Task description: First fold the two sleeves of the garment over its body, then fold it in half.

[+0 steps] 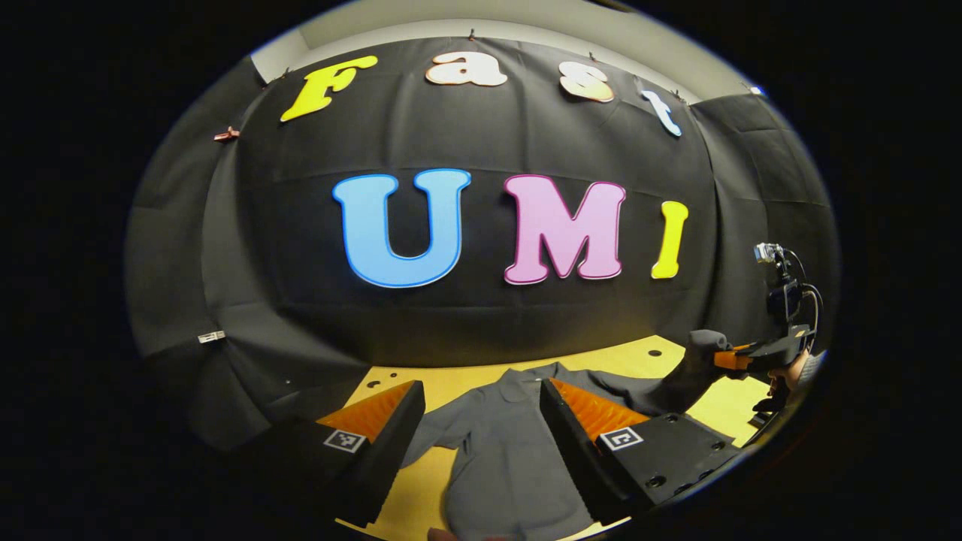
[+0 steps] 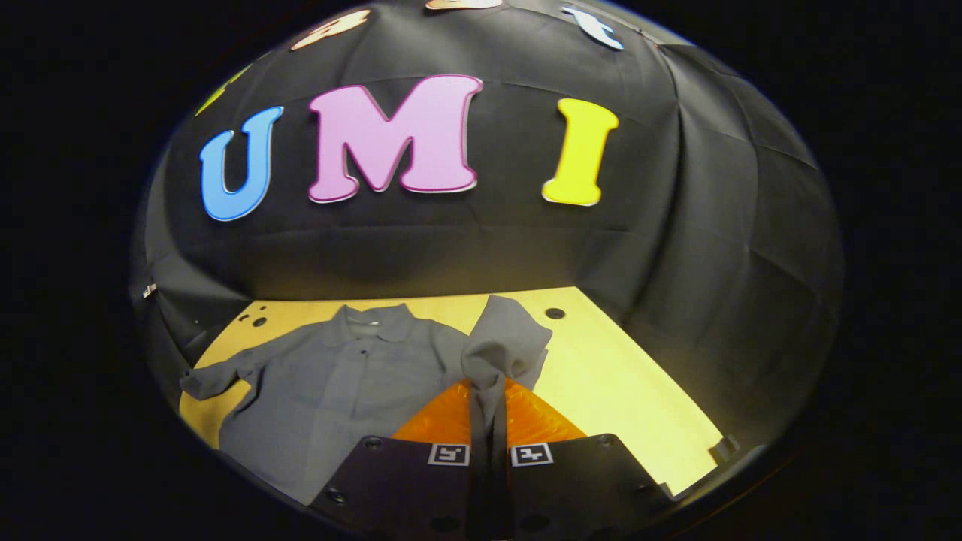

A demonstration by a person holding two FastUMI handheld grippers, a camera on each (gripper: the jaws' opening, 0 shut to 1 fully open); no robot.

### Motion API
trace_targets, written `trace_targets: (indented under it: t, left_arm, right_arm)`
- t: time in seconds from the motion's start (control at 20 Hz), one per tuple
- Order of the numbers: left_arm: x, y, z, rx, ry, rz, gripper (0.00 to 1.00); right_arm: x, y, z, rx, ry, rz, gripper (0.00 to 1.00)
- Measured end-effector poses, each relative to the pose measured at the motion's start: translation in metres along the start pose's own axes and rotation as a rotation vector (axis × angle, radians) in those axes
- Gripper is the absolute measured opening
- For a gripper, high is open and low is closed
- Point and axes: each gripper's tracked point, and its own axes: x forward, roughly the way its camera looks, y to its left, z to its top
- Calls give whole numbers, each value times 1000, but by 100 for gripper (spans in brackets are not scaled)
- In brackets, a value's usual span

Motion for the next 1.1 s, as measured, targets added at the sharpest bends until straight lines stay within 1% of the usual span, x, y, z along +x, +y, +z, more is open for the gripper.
trace_targets:
  t: [0.25,0.4,0.55,0.75,0.95,1.1]
  left_arm:
    - [-4,53,-24,-11,24,71,97]
    - [-3,80,-41,-17,42,105,97]
    - [-1,108,-56,-28,62,141,97]
    - [7,138,-81,-44,84,184,97]
    - [13,162,-106,-45,126,217,97]
    - [16,178,-121,-58,145,239,97]
  right_arm:
    - [15,88,2,-55,0,109,6]
    - [28,127,-10,-99,25,150,5]
    - [41,164,-27,-111,58,181,6]
    - [59,206,-53,-151,107,229,5]
    - [77,242,-96,-192,191,263,6]
    - [93,259,-124,-230,237,252,6]
